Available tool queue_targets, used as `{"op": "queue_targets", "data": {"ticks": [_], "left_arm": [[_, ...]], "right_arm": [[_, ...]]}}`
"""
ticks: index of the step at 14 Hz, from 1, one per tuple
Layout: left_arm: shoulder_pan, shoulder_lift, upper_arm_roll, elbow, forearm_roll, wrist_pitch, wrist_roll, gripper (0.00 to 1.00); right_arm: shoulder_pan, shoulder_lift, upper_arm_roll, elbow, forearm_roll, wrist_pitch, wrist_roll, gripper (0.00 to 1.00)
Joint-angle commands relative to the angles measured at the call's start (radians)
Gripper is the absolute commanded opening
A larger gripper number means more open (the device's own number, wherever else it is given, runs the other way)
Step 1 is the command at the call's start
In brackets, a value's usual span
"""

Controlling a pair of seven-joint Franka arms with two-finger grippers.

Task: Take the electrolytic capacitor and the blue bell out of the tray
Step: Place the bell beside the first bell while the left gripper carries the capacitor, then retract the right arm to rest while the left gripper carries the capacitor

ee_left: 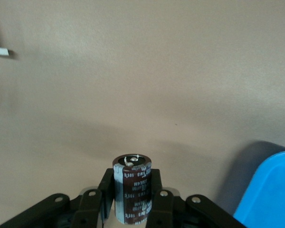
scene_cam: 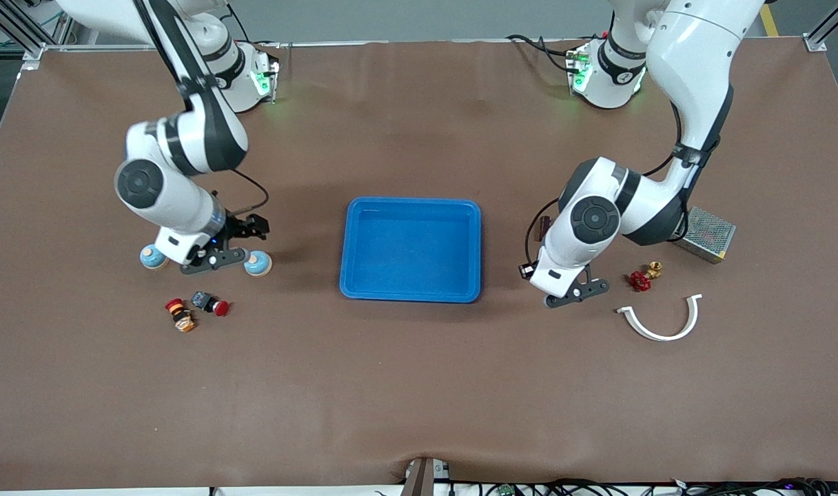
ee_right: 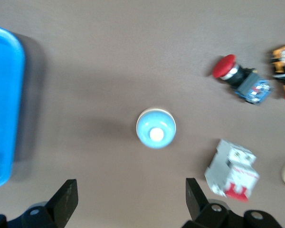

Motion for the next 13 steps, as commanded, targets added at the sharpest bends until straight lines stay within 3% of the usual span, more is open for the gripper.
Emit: {"op": "queue_targets", "data": {"ticks": [1,4,7,11,13], "left_arm": [[0.021,-0.022,-0.013,-0.023,0.008,-0.013,0.066,0.0],[0.032,-0.007,-0.01,-0.023,0.068,-0.012,0.121,0.0],[0.032,0.013,-0.013,-0.028,0.146,-0.006,0.134,0.0],[0.03,0.052,-0.013,-0.03,0.175,0.049,0.138,0.0],[0.032,0.062,-0.013,-0.036,0.18,0.079,0.14,0.0]], "right_arm": [[-0.031,-0.057,-0.003,0.124,-0.027,-0.18,0.013,1.0],[-0.07,-0.046,-0.003,0.373,-0.032,-0.407,0.013,1.0],[-0.113,-0.046,-0.001,0.534,-0.061,-0.517,0.013,1.0],[-0.179,-0.046,-0.001,0.683,-0.084,-0.596,0.014,1.0],[-0.237,-0.046,0.0,0.697,-0.07,-0.601,0.016,1.0]]}}
